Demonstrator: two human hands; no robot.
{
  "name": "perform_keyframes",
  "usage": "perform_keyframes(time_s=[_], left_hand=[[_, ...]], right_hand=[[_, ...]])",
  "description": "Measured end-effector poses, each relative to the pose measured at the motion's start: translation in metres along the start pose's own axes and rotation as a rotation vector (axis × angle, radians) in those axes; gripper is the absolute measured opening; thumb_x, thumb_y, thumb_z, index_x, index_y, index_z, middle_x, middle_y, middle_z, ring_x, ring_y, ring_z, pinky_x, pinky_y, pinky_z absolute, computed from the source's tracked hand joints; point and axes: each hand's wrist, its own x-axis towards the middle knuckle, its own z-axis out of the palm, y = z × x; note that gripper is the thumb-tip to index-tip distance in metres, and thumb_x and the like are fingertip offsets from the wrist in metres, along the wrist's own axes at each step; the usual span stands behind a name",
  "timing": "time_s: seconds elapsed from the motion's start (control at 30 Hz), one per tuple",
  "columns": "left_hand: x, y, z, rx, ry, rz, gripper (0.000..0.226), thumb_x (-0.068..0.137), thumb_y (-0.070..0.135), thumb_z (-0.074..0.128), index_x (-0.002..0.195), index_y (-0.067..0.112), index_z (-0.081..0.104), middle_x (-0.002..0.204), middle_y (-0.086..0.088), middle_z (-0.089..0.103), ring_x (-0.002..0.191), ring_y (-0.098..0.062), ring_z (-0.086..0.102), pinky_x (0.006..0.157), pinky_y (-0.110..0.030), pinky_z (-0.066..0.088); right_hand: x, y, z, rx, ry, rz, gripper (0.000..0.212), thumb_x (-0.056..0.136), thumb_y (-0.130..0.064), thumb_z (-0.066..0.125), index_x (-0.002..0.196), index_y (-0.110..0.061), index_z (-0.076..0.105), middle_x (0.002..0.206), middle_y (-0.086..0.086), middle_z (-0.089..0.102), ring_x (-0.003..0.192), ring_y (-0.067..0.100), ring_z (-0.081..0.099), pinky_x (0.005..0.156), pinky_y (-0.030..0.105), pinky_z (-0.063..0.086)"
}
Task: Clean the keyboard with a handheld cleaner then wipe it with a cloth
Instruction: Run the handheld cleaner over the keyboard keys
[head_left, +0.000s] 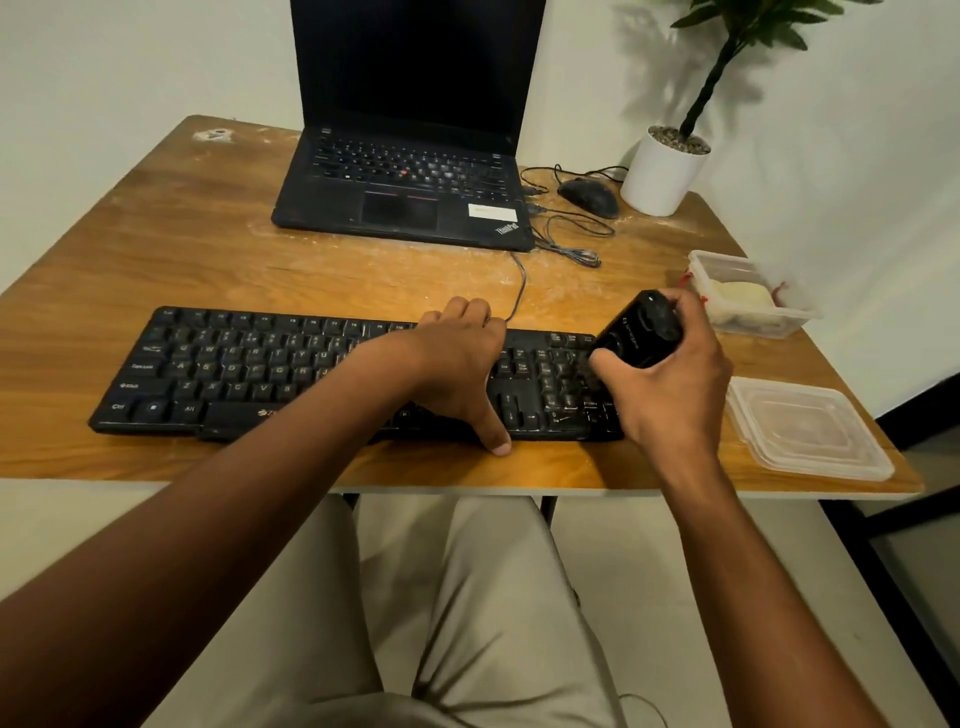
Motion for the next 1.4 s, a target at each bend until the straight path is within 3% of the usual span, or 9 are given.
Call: perform_keyframes(time_s=[0.2, 0.33, 0.47, 0.63, 0.83, 1.07, 1.17, 1.27, 1.4], left_hand=[[0.000, 0.001, 0.000, -0.002, -0.003, 0.000, 0.126, 0.056, 0.077, 0.081, 0.153, 0.018, 0.027, 0.150, -0.005, 0.027, 0.140, -0.027, 0.024, 0.117, -0.049, 0.032], [0.001, -0.001, 0.000, -0.001, -0.001, 0.007, 0.125, 0.056, 0.078, 0.080, 0.152, 0.017, 0.028, 0.149, -0.005, 0.028, 0.139, -0.027, 0.025, 0.117, -0.050, 0.032], [0.000, 0.000, 0.000, 0.000, 0.001, 0.006, 0.125, 0.056, 0.078, 0.080, 0.152, 0.017, 0.028, 0.149, -0.005, 0.028, 0.139, -0.026, 0.025, 0.118, -0.049, 0.032], [0.001, 0.001, 0.000, 0.010, 0.003, 0.002, 0.126, 0.055, 0.078, 0.081, 0.152, 0.018, 0.027, 0.149, -0.005, 0.028, 0.139, -0.026, 0.025, 0.117, -0.048, 0.032], [0.000, -0.001, 0.001, -0.004, -0.001, 0.001, 0.127, 0.055, 0.079, 0.080, 0.153, 0.018, 0.028, 0.149, -0.005, 0.028, 0.139, -0.026, 0.025, 0.117, -0.049, 0.032], [0.001, 0.001, 0.001, 0.013, -0.001, 0.001, 0.126, 0.056, 0.078, 0.080, 0.153, 0.017, 0.027, 0.150, -0.005, 0.027, 0.140, -0.027, 0.024, 0.118, -0.048, 0.031], [0.001, 0.000, 0.001, 0.014, -0.001, 0.004, 0.126, 0.056, 0.079, 0.079, 0.153, 0.017, 0.027, 0.150, -0.005, 0.027, 0.139, -0.027, 0.024, 0.117, -0.049, 0.032], [0.001, -0.001, 0.001, 0.009, 0.001, 0.005, 0.126, 0.055, 0.080, 0.079, 0.152, 0.017, 0.028, 0.148, -0.004, 0.028, 0.138, -0.026, 0.026, 0.117, -0.049, 0.033], [0.001, 0.000, 0.001, 0.019, 0.000, 0.001, 0.128, 0.054, 0.080, 0.079, 0.152, 0.017, 0.028, 0.148, -0.006, 0.028, 0.139, -0.027, 0.025, 0.117, -0.050, 0.032]], right_hand=[[-0.011, -0.002, 0.017, 0.050, -0.081, -0.002, 0.047, 0.068, -0.020, 0.085, 0.102, -0.036, 0.056, 0.083, -0.021, 0.064, 0.077, -0.010, 0.061, 0.057, 0.006, 0.046], [0.002, 0.008, -0.008, -0.029, -0.008, 0.079, 0.054, 0.072, -0.022, 0.086, 0.112, -0.038, 0.054, 0.088, -0.026, 0.055, 0.080, -0.008, 0.057, 0.056, 0.002, 0.038], [0.007, 0.003, -0.012, 0.049, 0.053, 0.109, 0.054, 0.069, -0.020, 0.088, 0.106, -0.039, 0.055, 0.088, -0.024, 0.059, 0.076, -0.016, 0.057, 0.056, -0.001, 0.040], [-0.009, -0.002, 0.018, 0.094, -0.048, 0.108, 0.044, 0.065, -0.024, 0.087, 0.097, -0.035, 0.059, 0.084, -0.013, 0.069, 0.074, -0.004, 0.065, 0.061, 0.017, 0.054], [-0.001, 0.007, -0.017, -0.046, 0.043, 0.128, 0.049, 0.070, -0.023, 0.086, 0.106, -0.037, 0.055, 0.084, -0.023, 0.058, 0.080, -0.005, 0.061, 0.059, 0.006, 0.040], [-0.020, 0.002, 0.009, 0.116, -0.045, 0.126, 0.044, 0.063, -0.021, 0.087, 0.094, -0.036, 0.060, 0.084, -0.013, 0.071, 0.076, 0.000, 0.067, 0.064, 0.020, 0.054], [-0.024, 0.005, 0.000, 0.003, -0.050, 0.097, 0.046, 0.067, -0.023, 0.086, 0.101, -0.035, 0.058, 0.085, -0.019, 0.065, 0.078, -0.005, 0.062, 0.061, 0.009, 0.046], [-0.018, 0.006, -0.019, -0.082, 0.039, 0.106, 0.053, 0.068, -0.024, 0.085, 0.108, -0.039, 0.054, 0.087, -0.024, 0.059, 0.080, 0.000, 0.060, 0.067, 0.016, 0.047], [-0.019, -0.005, -0.011, 0.033, 0.032, 0.093, 0.050, 0.067, -0.019, 0.086, 0.104, -0.036, 0.057, 0.086, -0.021, 0.063, 0.076, -0.013, 0.061, 0.062, 0.009, 0.050]])
